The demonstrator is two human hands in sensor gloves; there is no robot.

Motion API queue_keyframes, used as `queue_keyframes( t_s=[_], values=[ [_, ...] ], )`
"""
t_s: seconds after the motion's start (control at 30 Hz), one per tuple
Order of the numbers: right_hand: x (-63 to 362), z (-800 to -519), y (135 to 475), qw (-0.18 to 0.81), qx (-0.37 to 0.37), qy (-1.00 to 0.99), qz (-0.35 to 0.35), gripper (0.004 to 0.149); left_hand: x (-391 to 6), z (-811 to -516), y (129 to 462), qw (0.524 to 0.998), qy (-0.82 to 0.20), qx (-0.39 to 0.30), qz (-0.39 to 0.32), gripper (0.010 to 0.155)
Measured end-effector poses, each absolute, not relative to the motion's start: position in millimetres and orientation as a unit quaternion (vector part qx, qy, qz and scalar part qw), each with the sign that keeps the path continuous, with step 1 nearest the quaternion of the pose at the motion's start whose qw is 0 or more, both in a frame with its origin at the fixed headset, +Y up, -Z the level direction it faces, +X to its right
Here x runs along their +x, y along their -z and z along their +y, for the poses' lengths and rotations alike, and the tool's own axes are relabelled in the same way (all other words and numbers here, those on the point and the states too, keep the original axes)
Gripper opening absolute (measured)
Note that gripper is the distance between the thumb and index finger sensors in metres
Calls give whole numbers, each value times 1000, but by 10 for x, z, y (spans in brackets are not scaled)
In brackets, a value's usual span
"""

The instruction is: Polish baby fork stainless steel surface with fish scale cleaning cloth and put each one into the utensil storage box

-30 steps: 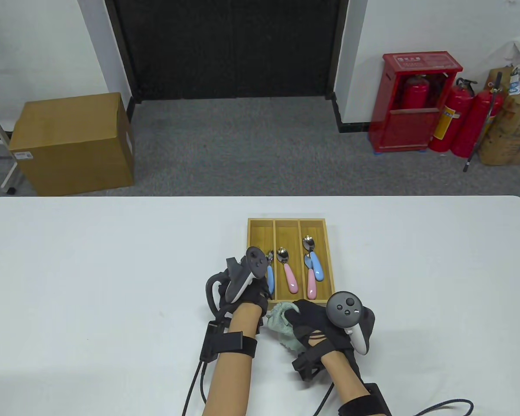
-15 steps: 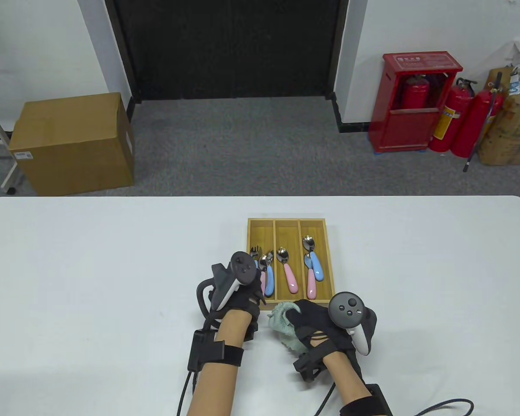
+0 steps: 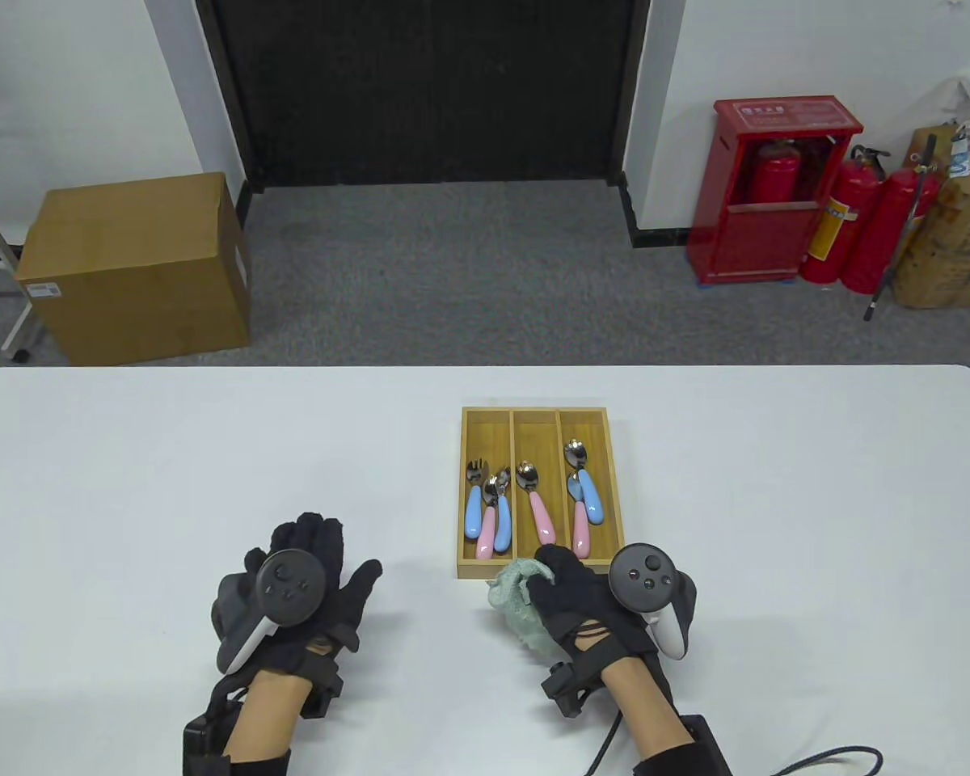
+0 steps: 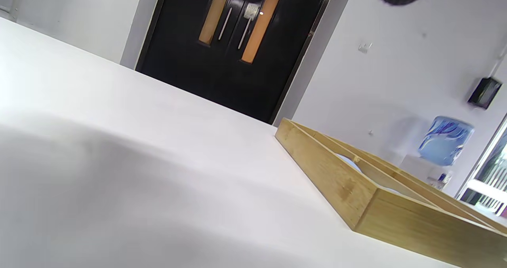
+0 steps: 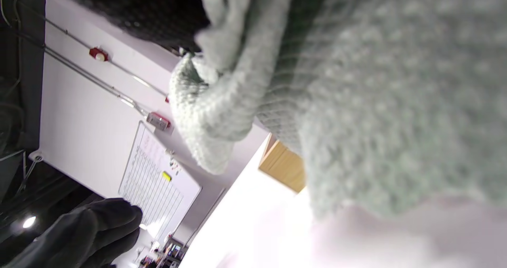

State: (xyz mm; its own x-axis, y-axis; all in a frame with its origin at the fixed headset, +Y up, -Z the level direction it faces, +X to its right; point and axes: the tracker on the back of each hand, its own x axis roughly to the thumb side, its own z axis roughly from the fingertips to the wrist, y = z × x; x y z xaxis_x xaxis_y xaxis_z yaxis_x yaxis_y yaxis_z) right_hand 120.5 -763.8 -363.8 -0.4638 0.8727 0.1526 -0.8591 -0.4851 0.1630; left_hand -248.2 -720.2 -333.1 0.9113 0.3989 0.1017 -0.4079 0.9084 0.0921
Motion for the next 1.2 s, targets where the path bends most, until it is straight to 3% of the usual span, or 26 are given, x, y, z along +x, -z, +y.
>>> queue_keyframes(
  t_s=[0.17,0.5,0.67,0.77,1.0,1.2],
  values=[
    [1113,-7575,3589,489,132,-862,17,52,-2555,-7294,3303,973,-220,50,-48,82],
    [671,-7587,3412,413,141,-896,85,44,-2401,-7392,3260,969,-233,34,-71,80],
    [599,-7640,3411,306,136,-941,41,43,-2314,-7410,3262,970,-226,26,-84,80],
    [566,-7682,3408,232,147,-960,49,43,-2282,-7426,3267,970,-225,21,-88,80],
    [519,-7736,3395,141,159,-976,56,46,-2253,-7464,3293,969,-231,7,-92,79],
    [582,-7676,3382,167,164,-968,88,61,-2263,-7467,3291,967,-237,5,-95,80]
  ],
)
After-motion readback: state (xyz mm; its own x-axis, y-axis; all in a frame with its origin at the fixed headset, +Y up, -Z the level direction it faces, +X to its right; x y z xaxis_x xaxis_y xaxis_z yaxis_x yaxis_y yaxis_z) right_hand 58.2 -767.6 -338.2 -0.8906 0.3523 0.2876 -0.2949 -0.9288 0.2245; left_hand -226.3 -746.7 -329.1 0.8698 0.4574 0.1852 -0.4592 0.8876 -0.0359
